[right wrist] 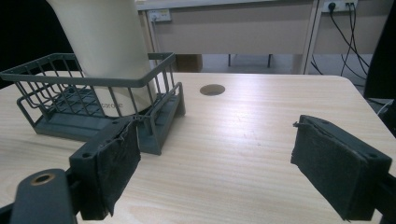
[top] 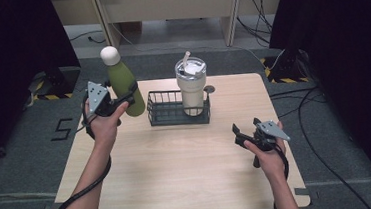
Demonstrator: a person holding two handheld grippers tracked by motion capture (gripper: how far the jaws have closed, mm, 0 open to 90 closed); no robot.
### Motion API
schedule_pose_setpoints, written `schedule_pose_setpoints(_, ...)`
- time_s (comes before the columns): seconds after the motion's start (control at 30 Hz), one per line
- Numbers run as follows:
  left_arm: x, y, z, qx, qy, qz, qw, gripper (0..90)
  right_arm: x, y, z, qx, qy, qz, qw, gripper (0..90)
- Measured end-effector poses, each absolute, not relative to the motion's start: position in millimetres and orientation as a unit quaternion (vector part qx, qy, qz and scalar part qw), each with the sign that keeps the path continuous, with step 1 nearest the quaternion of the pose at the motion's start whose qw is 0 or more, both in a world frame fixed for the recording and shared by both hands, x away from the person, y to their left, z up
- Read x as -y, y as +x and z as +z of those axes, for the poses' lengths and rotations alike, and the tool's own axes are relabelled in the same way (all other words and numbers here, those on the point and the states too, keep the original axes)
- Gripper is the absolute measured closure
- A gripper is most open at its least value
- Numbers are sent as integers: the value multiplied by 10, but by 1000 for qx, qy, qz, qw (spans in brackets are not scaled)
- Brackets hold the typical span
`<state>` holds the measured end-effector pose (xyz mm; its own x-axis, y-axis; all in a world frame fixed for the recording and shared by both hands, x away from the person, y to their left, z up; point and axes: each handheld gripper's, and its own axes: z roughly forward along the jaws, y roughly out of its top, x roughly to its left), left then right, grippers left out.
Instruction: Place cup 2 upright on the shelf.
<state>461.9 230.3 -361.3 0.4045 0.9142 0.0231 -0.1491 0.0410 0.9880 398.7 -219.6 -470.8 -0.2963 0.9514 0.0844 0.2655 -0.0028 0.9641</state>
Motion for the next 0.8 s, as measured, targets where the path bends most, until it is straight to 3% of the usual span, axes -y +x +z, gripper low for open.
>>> schedule_pose_setpoints(0.8, -2131, 4691, -3514, -334, 552, 415, 641, 214, 2211, 3988, -4714, -621, 491, 511, 335, 150)
